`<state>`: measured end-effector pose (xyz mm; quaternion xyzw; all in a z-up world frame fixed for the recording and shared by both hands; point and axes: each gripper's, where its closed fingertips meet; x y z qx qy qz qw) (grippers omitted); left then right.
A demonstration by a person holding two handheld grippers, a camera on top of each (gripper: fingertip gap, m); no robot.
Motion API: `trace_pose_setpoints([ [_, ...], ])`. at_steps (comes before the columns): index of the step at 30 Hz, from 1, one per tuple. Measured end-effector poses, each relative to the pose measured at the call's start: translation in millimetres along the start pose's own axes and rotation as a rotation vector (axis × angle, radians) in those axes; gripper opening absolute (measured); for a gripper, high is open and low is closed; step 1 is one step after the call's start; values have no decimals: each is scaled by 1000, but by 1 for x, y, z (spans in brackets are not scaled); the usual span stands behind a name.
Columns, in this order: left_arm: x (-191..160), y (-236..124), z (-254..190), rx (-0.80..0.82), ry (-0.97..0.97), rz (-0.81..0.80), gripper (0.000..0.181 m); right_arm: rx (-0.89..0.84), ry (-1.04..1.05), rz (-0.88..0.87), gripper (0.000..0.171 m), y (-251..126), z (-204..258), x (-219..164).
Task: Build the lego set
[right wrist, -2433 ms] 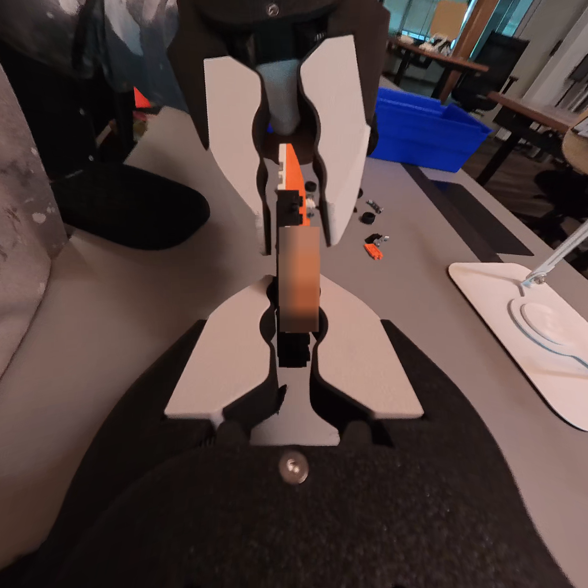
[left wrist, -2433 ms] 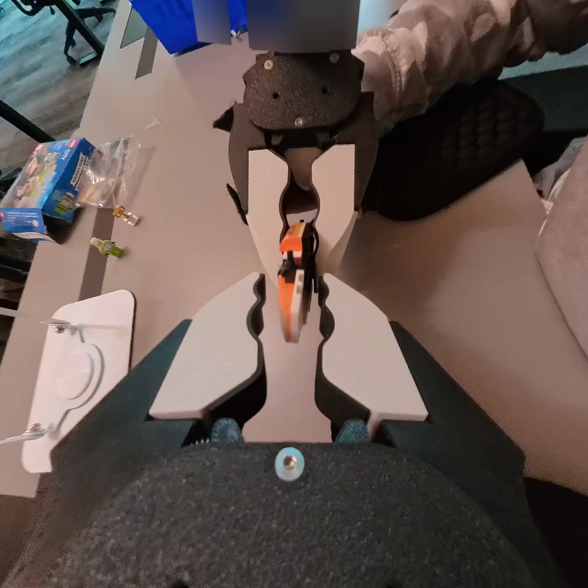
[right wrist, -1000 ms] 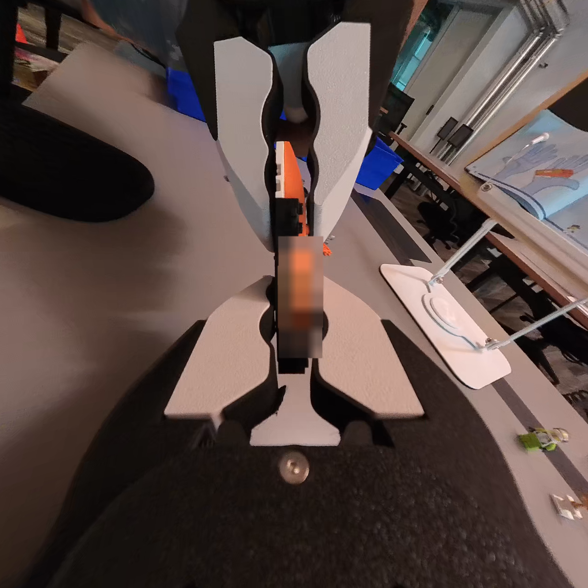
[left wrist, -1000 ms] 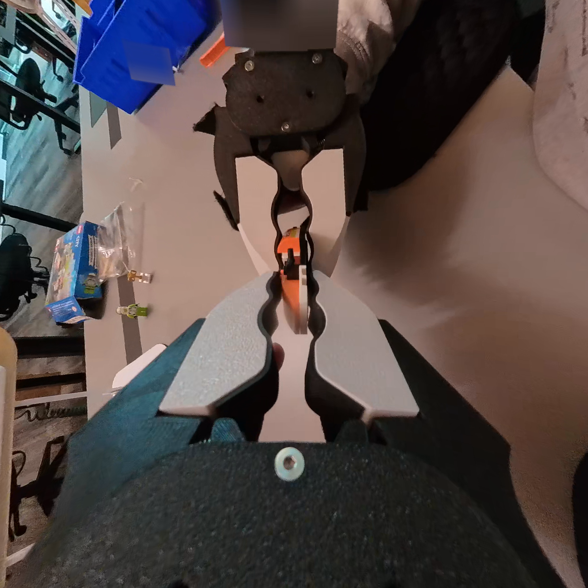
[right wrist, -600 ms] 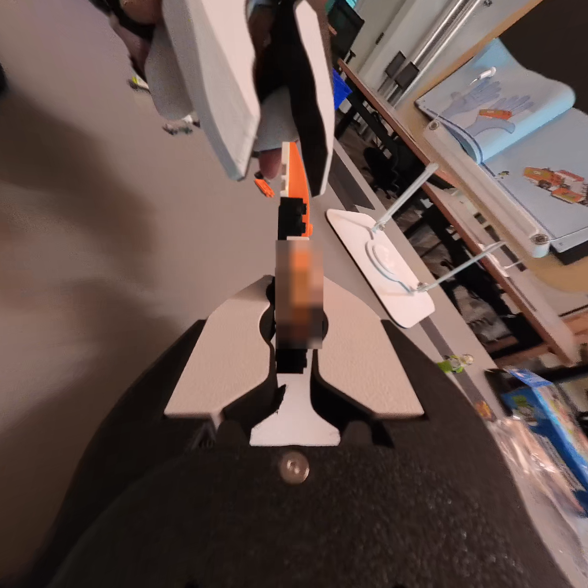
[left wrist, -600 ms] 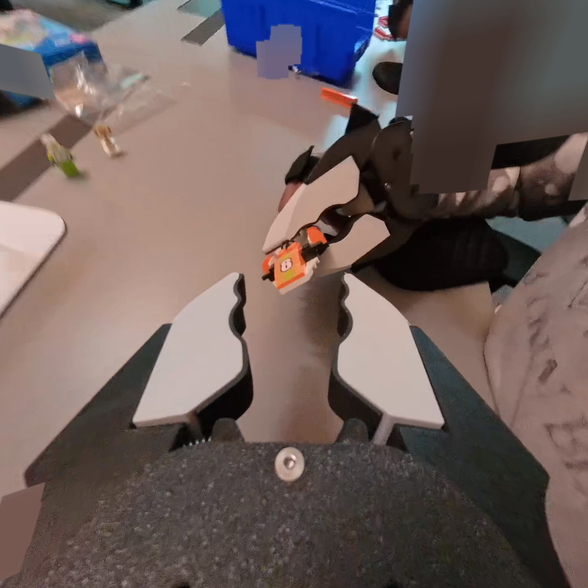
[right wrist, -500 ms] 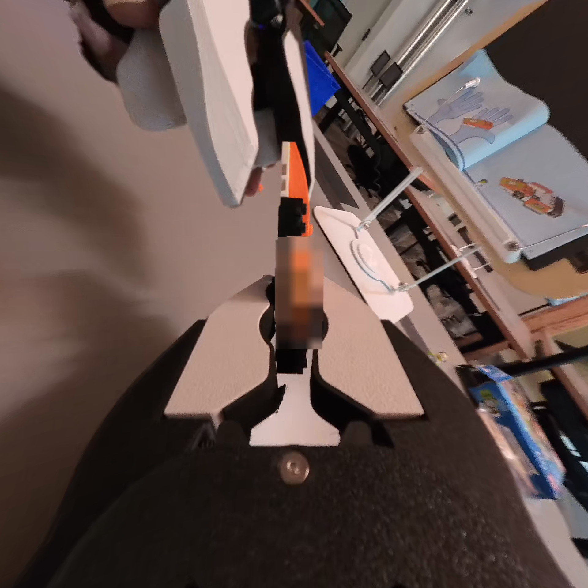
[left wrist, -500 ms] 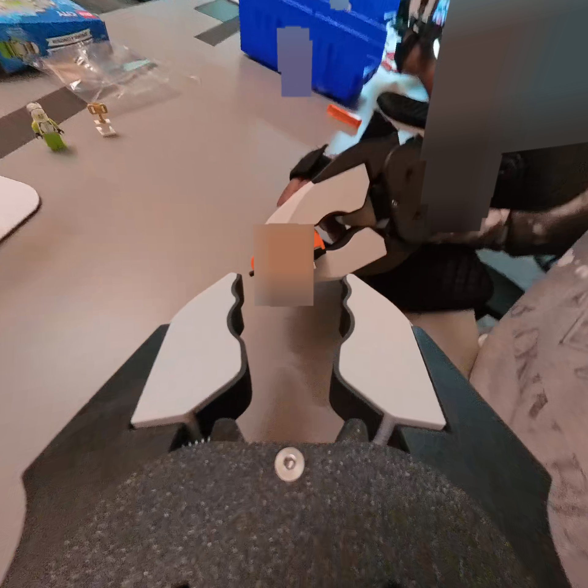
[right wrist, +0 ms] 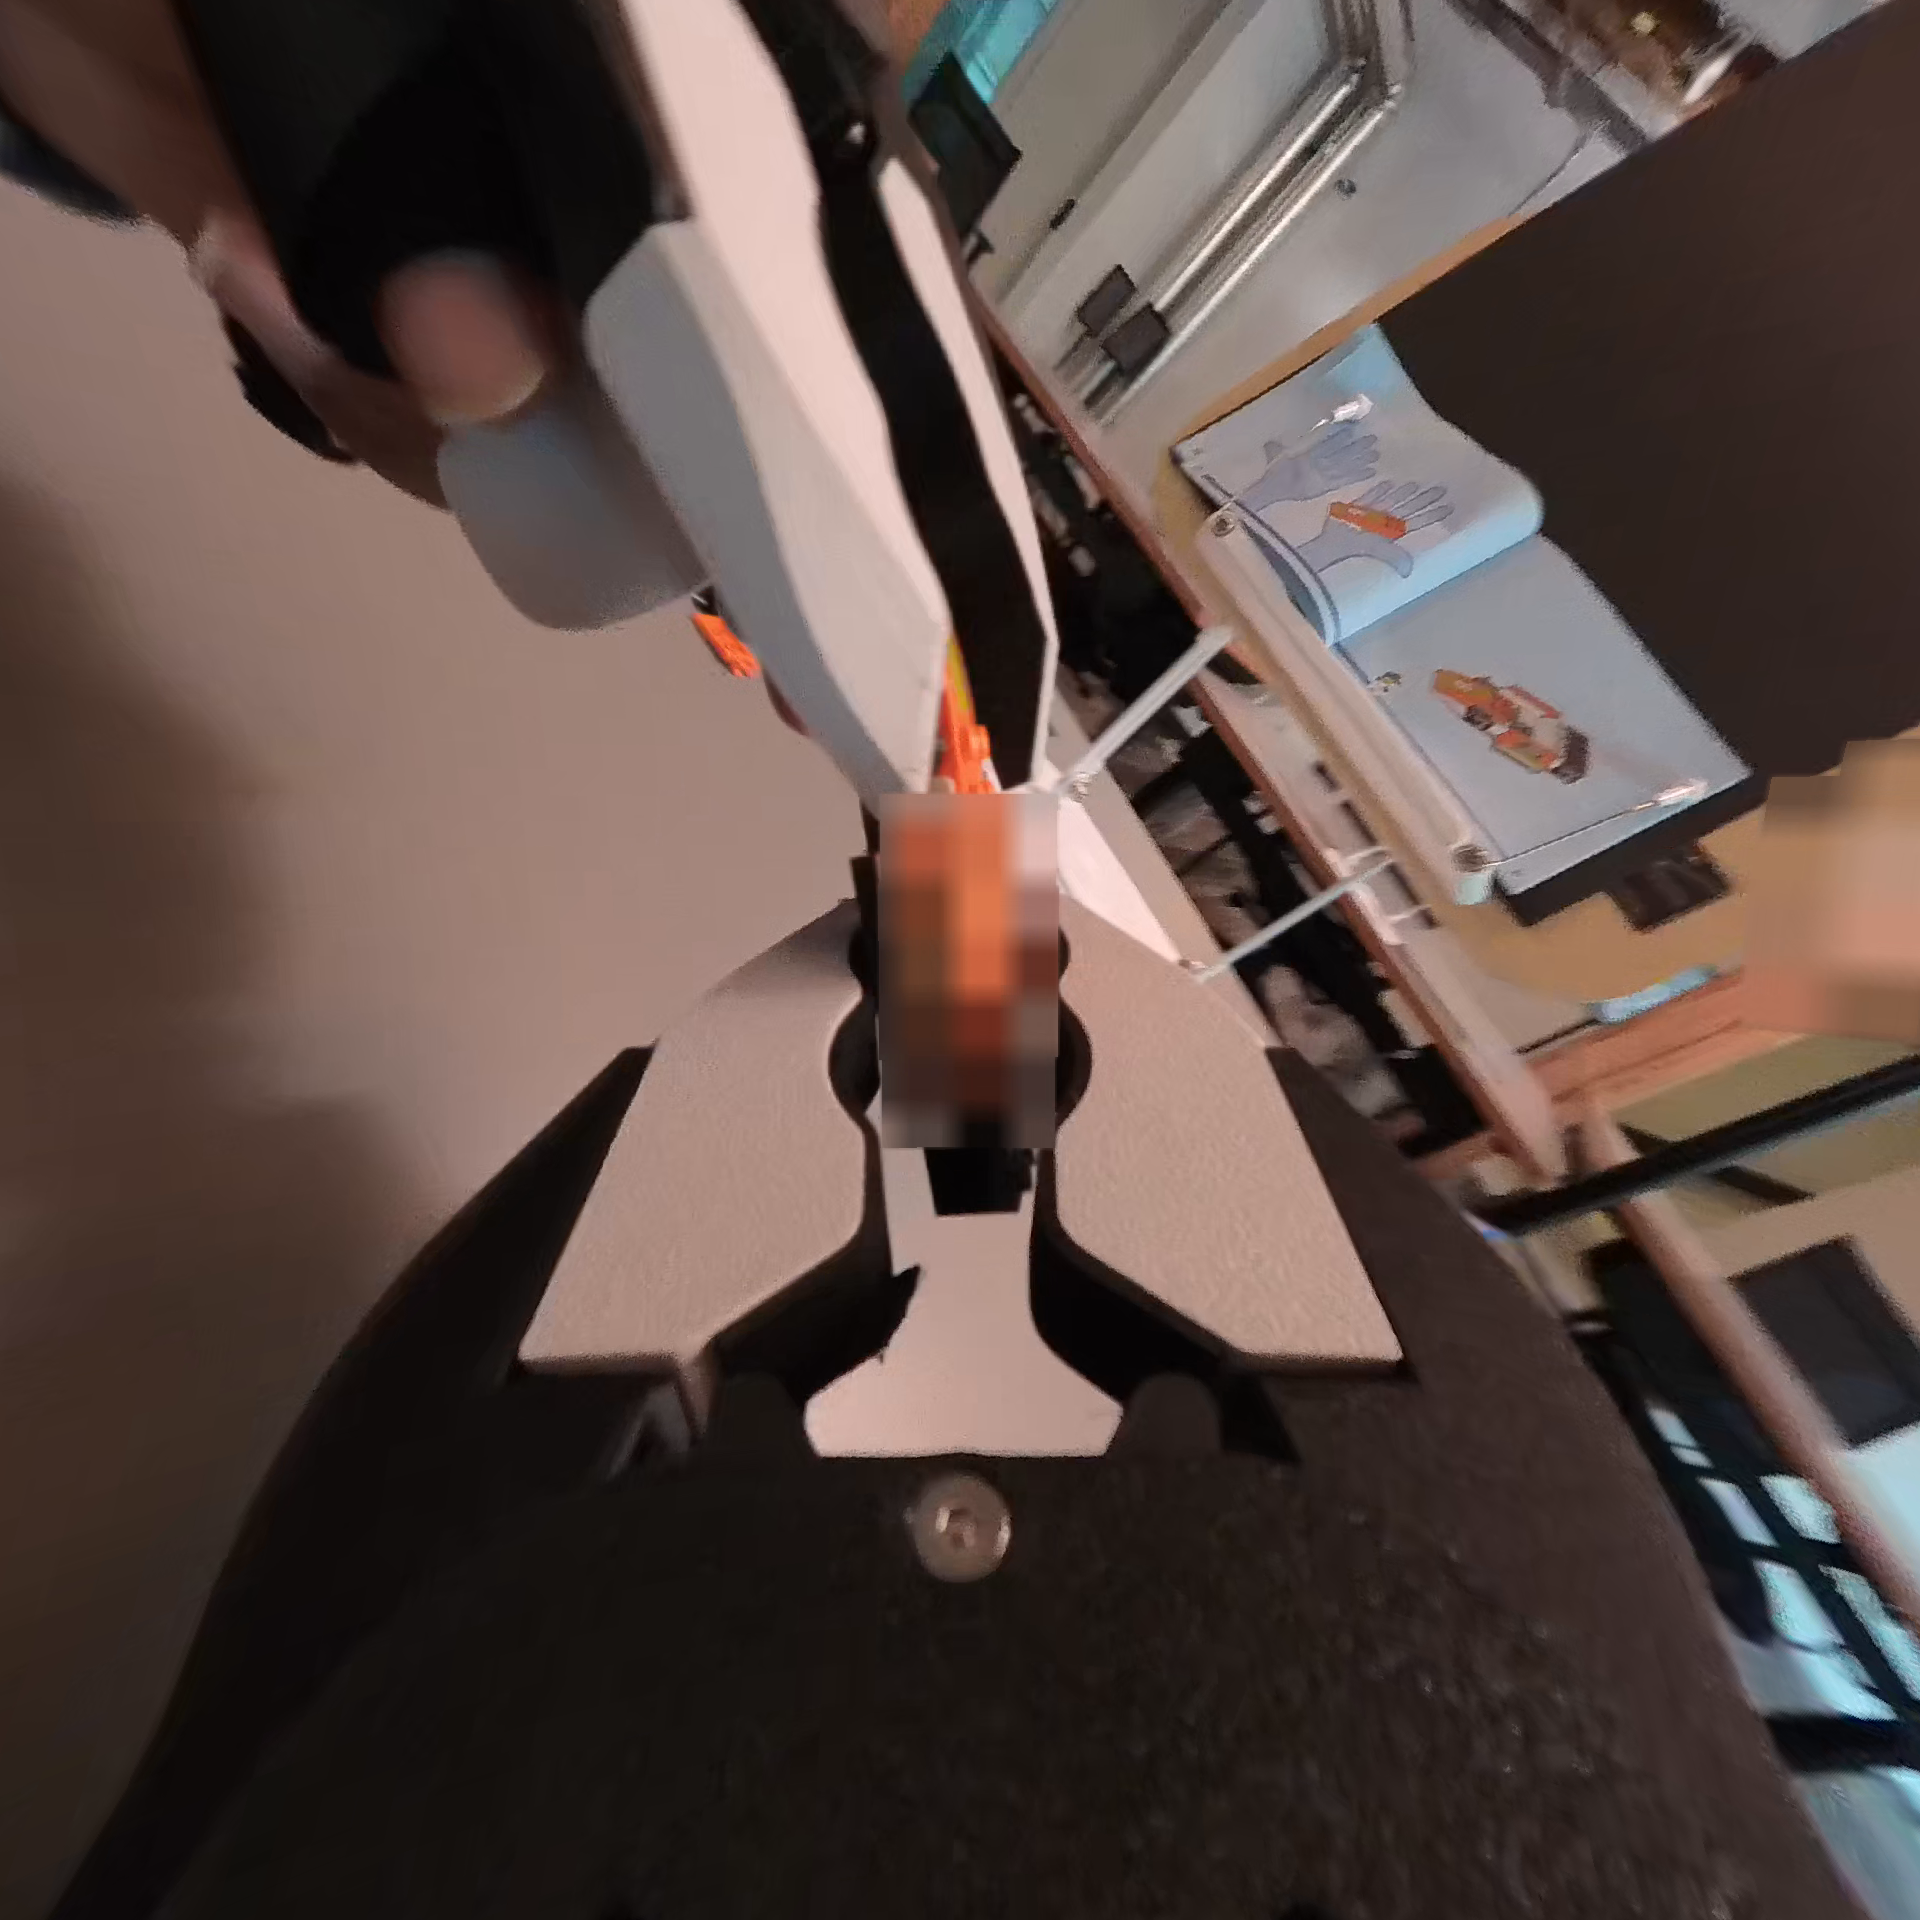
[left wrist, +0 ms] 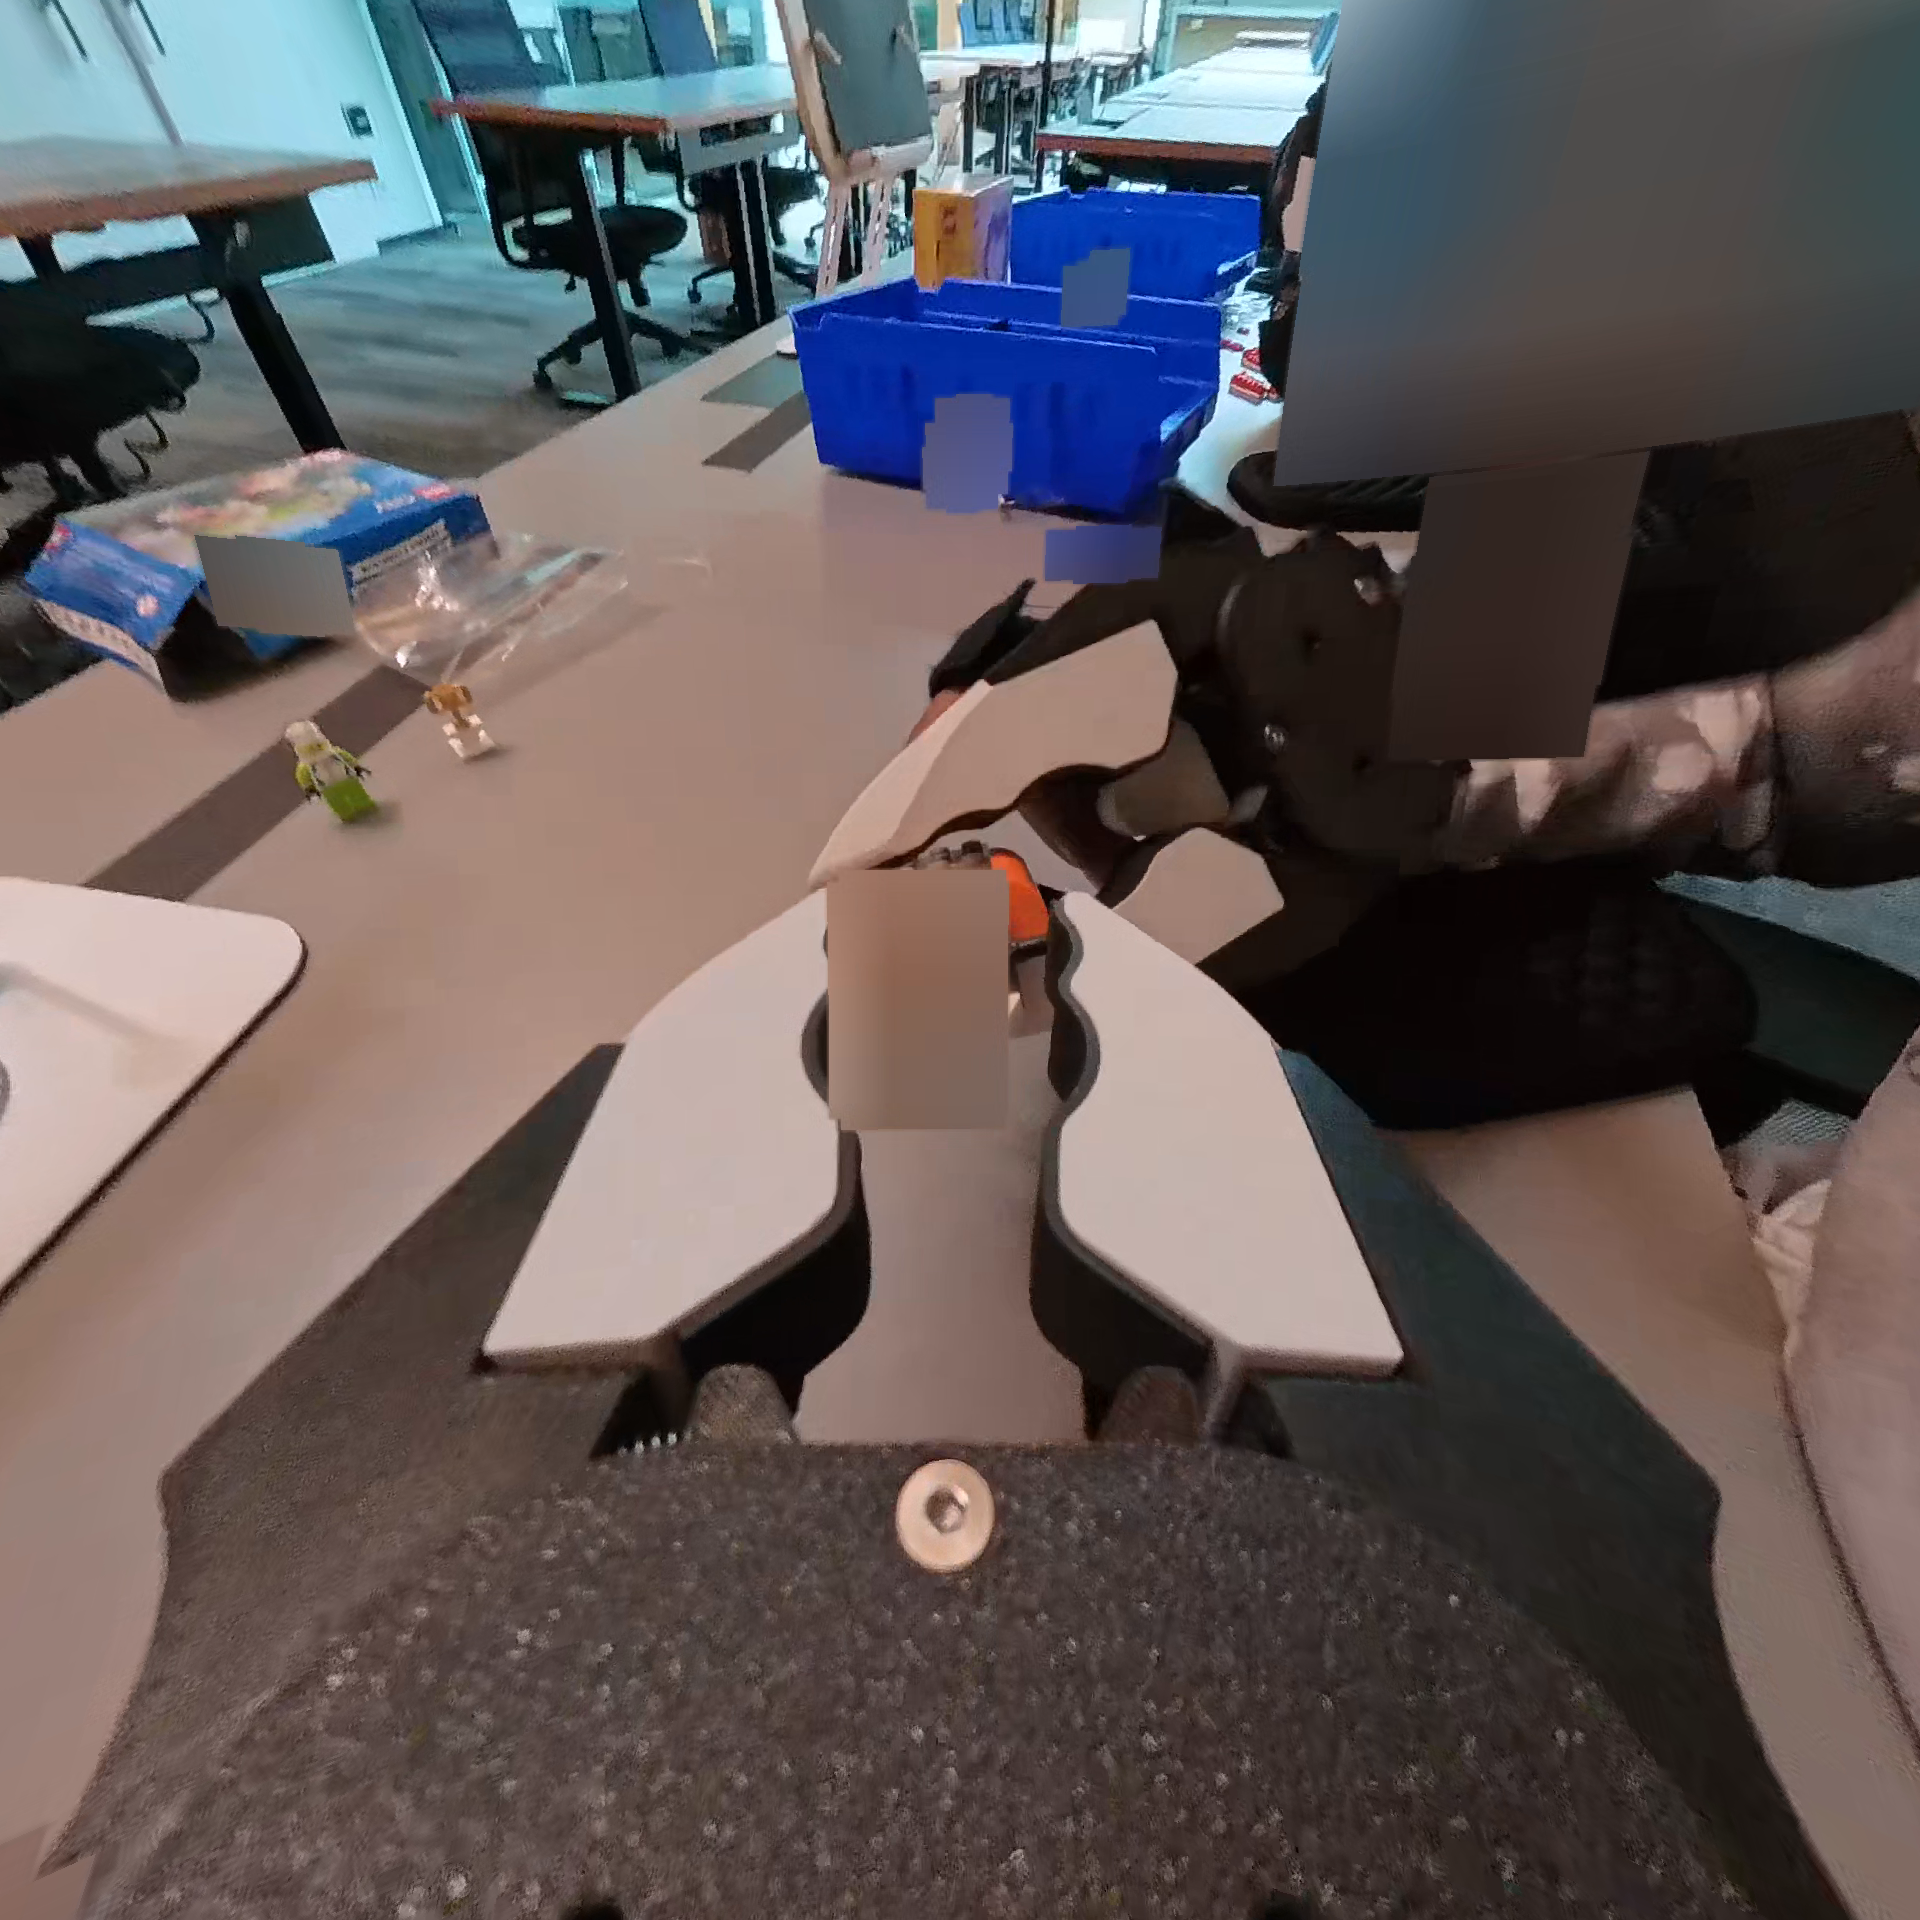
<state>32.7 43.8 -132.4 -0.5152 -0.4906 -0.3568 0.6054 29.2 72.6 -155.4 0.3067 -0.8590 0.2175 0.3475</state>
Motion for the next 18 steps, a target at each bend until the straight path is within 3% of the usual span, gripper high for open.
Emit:
trace_pose_setpoints([
  [4, -2, -9, 3, -12, 137, -44, 33, 280, 216, -120, 53, -7, 13, 8],
  [8, -9, -17, -1, -110, 154, -104, 33, 526, 517, -128, 79, -13, 15, -5],
  [13, -11, -22, -18, -208, 183, -174, 33, 751, 604, -131, 81, -19, 50, -2],
  [16, -14, -22, -22, -229, 177, -176, 33, 762, 610, -173, 55, -20, 50, 5],
  [18, -17, -23, -19, -230, 157, -168, 33, 747, 615, -190, 54, -20, 47, 5],
])
Point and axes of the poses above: each gripper's, where its closed fingertips meet, y out along the fingers, x out of its top, z = x × y across the jaws, and after that the axes turned 1 degree about x, right-handed
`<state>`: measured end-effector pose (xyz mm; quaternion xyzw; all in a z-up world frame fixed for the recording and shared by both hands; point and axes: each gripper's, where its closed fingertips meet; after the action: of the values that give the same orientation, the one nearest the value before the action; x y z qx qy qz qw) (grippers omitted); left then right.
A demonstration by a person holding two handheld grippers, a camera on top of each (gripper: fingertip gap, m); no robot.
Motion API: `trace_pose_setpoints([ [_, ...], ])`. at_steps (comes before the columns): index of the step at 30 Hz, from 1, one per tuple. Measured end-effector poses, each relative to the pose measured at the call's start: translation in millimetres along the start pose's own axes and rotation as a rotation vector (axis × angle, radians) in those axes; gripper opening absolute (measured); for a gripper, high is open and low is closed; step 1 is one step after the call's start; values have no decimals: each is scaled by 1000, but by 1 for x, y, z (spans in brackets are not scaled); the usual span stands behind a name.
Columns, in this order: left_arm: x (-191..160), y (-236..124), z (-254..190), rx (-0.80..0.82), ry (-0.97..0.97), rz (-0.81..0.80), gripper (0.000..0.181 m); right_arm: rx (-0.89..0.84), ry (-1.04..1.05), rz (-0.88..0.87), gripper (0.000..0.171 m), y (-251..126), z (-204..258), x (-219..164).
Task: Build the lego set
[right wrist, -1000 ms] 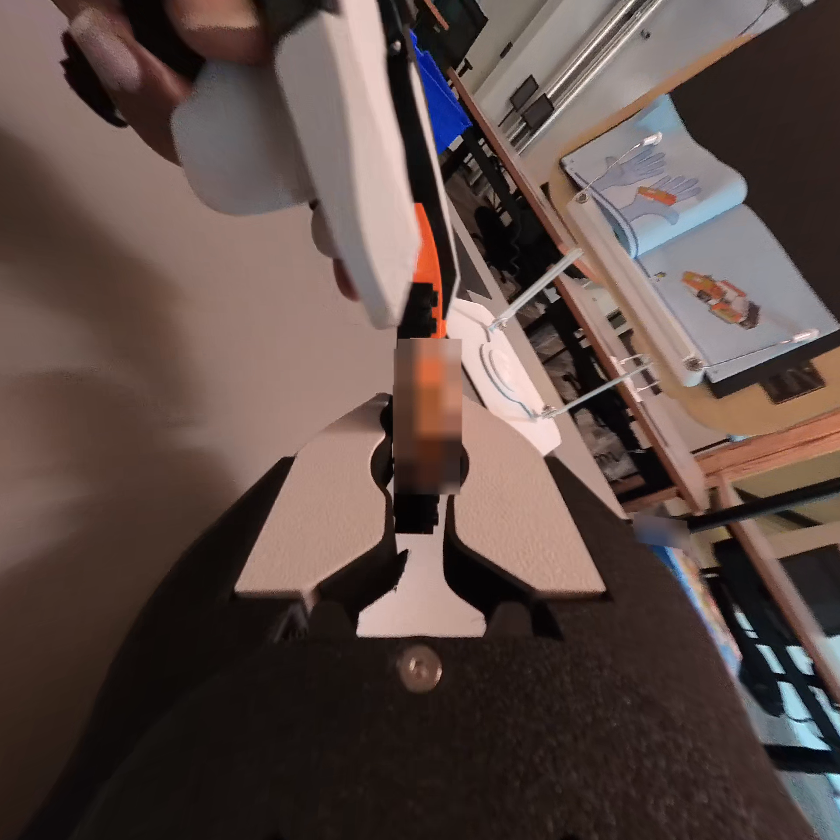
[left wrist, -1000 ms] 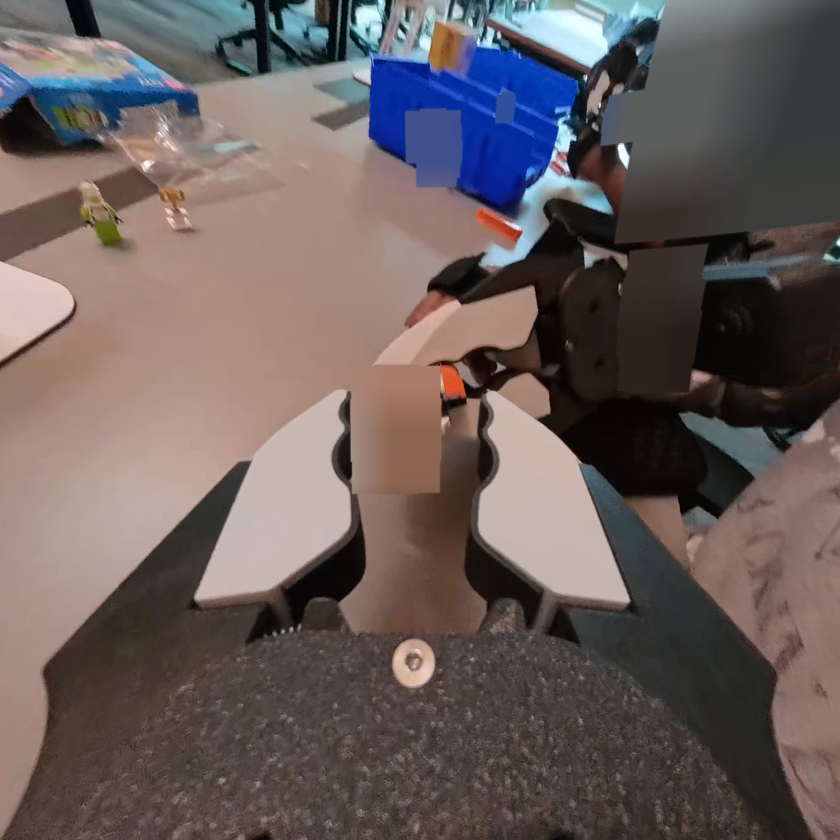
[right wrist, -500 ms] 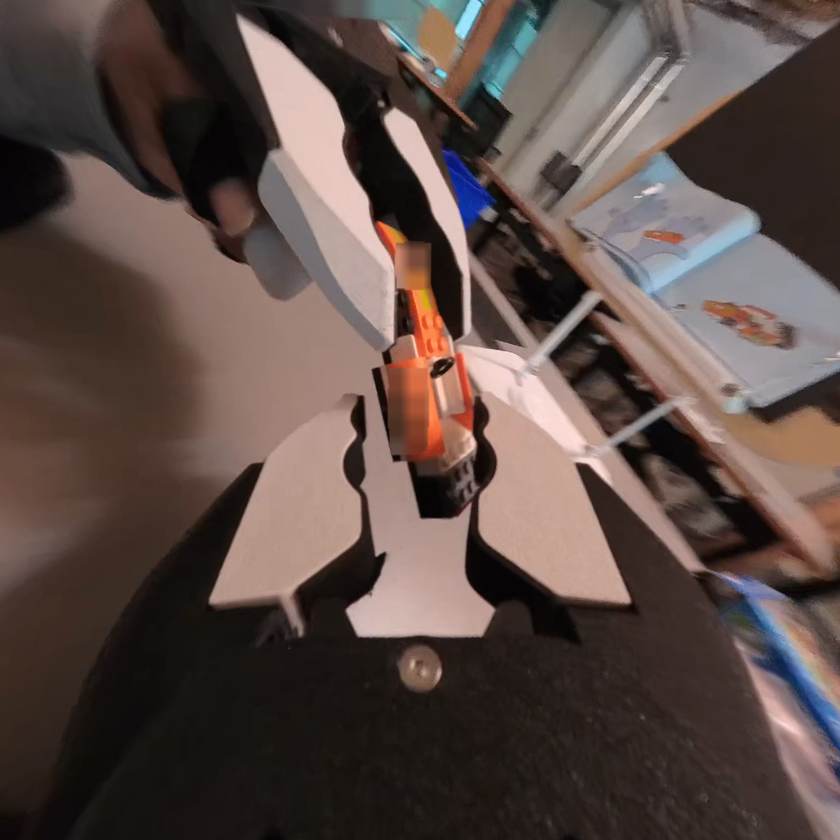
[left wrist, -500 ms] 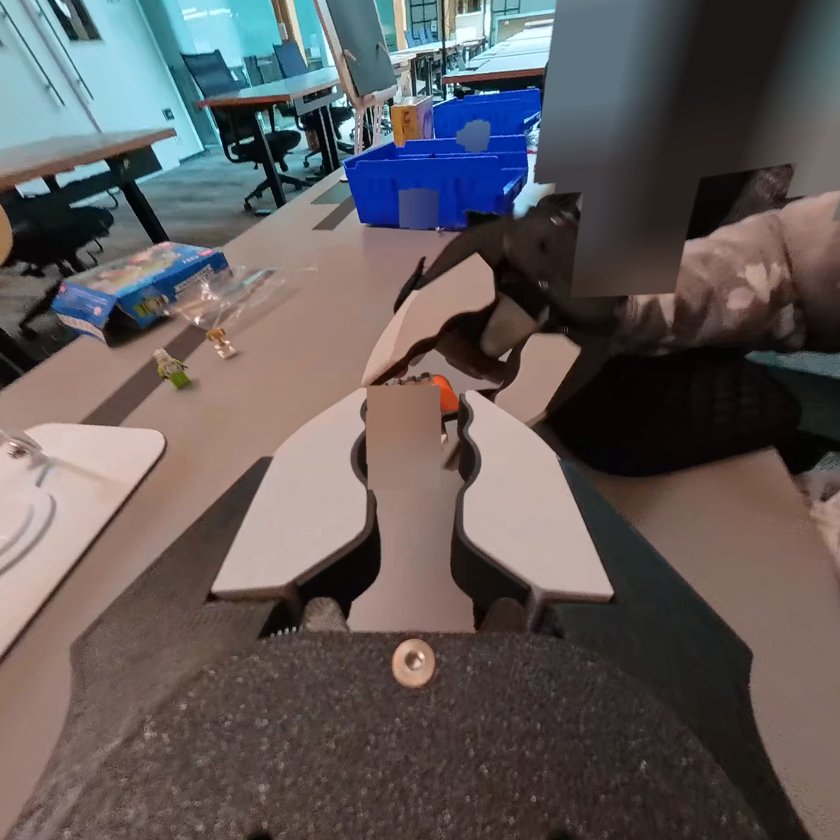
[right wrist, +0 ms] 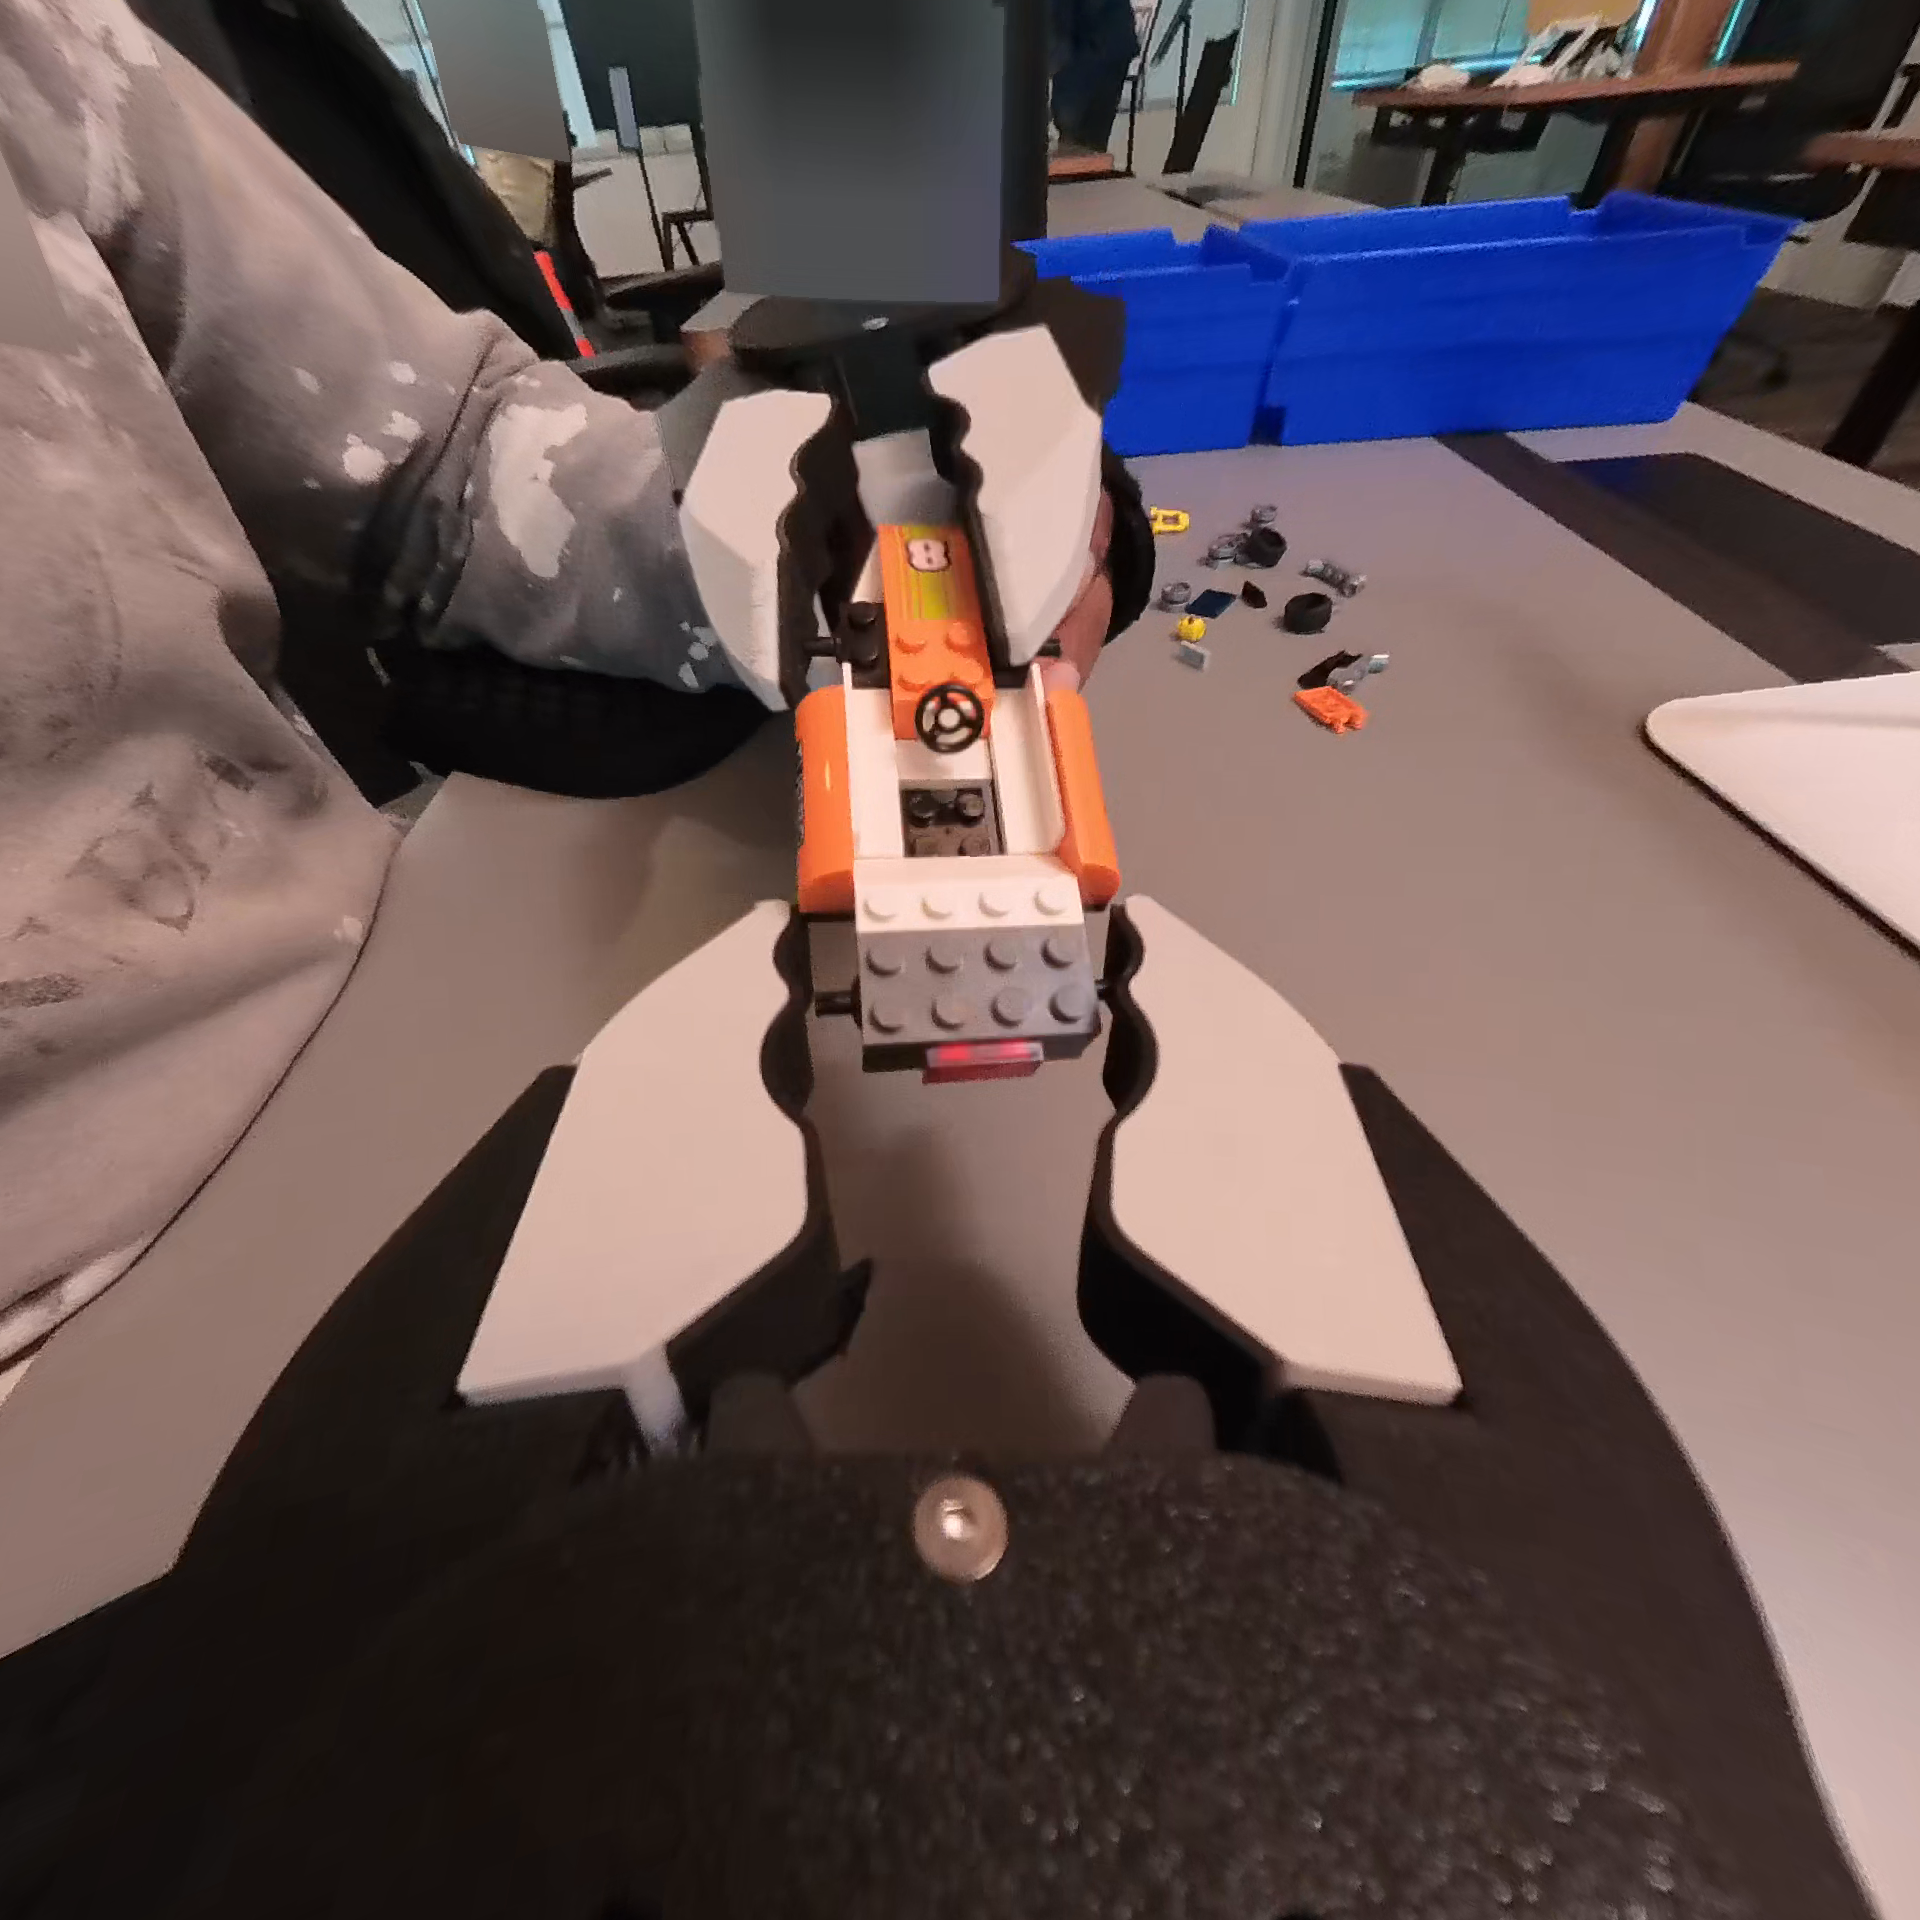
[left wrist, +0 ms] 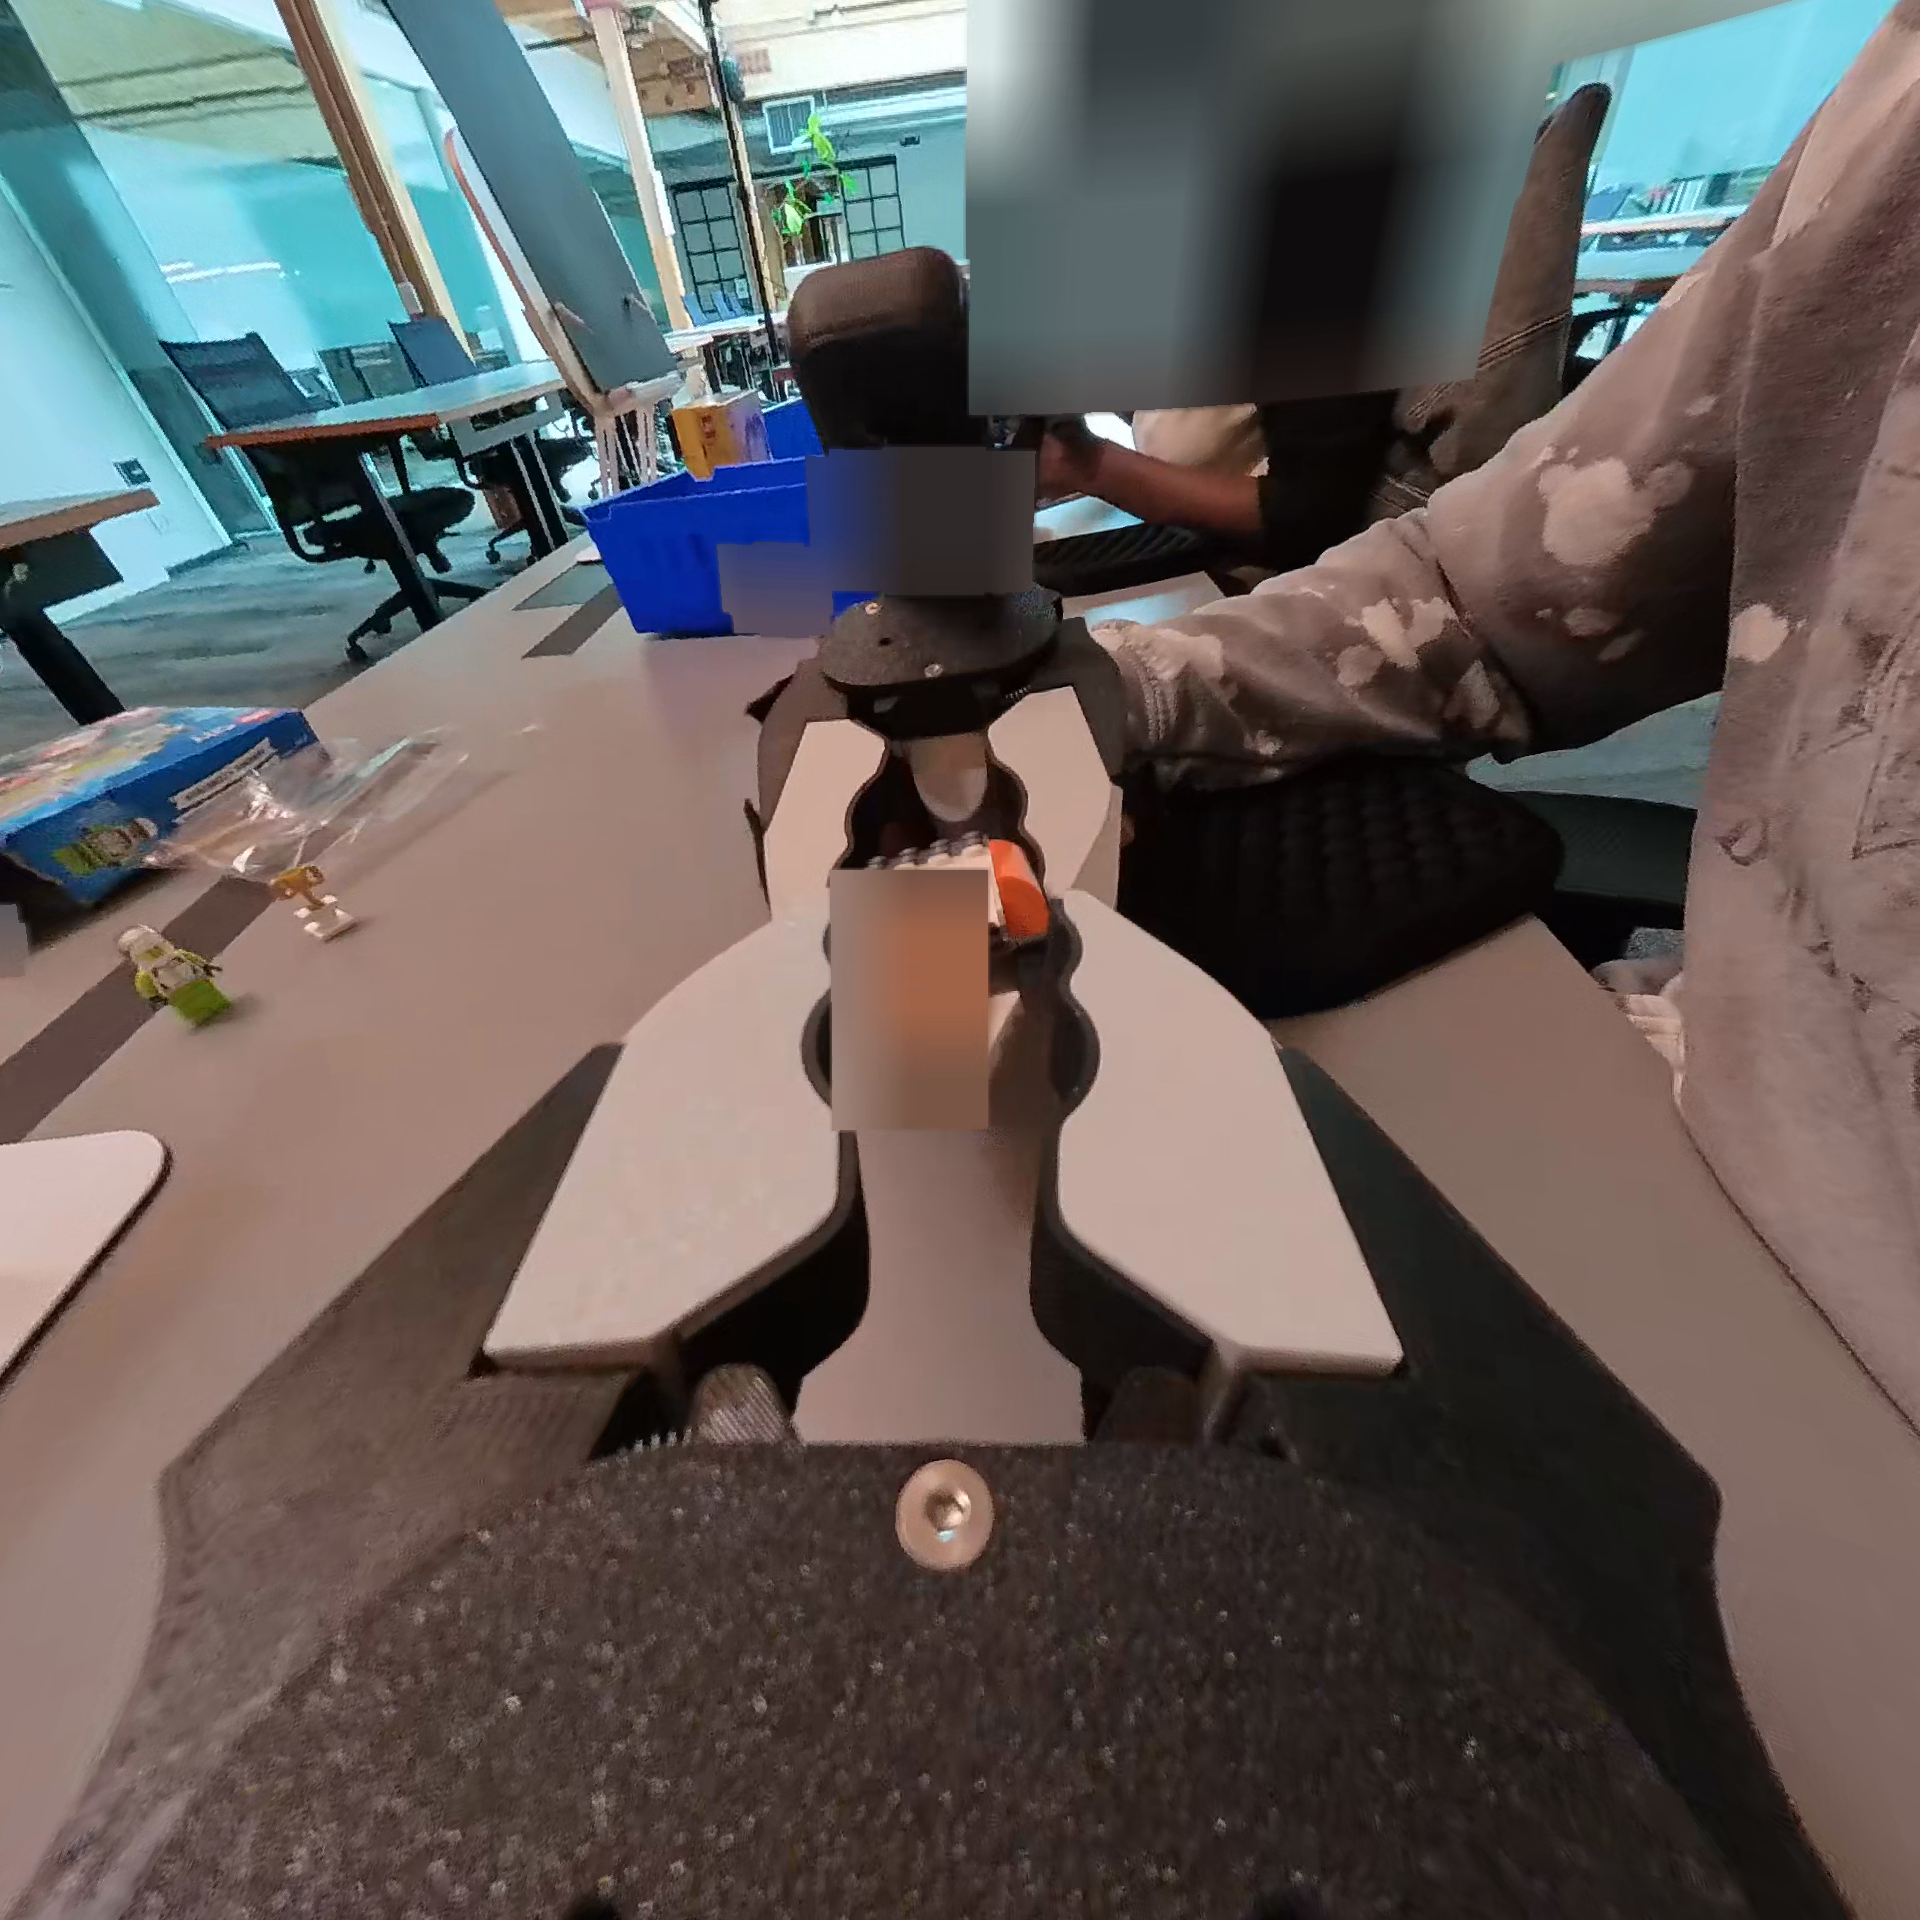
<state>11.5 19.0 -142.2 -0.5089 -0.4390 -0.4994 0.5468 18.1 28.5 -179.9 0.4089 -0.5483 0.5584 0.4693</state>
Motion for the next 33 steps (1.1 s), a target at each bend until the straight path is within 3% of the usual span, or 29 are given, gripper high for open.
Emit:
trace_pose_setpoints([
  [8, -25, 2, 21, 92, -43, 84, 45, -123, -41, 107, 54, -5, -25, -25],
  [15, -42, -8, 53, 286, 6, 183, 40, -218, -17, 261, 54, -13, -55, -48],
  [19, -45, -17, 75, 403, -39, 182, 34, -169, -54, 448, 54, -7, -75, -64],
  [23, -55, -27, 88, 459, -98, 193, 46, -58, -128, 565, 54, 9, -83, -73],
  [29, -67, -33, 99, 496, -97, 228, 48, -48, -148, 558, 55, 18, -85, -71],
  [33, -68, -32, 104, 494, -102, 236, 46, -43, -103, 511, 70, 14, -86, -64],
])
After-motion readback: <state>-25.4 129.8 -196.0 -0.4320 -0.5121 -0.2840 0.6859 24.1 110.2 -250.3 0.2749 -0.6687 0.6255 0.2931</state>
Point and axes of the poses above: each gripper's, where its closed fingertips meet, y out along the fingers, x out of its top, z = x × y across the jaws, and after that the axes turned 1 degree about x, right-handed
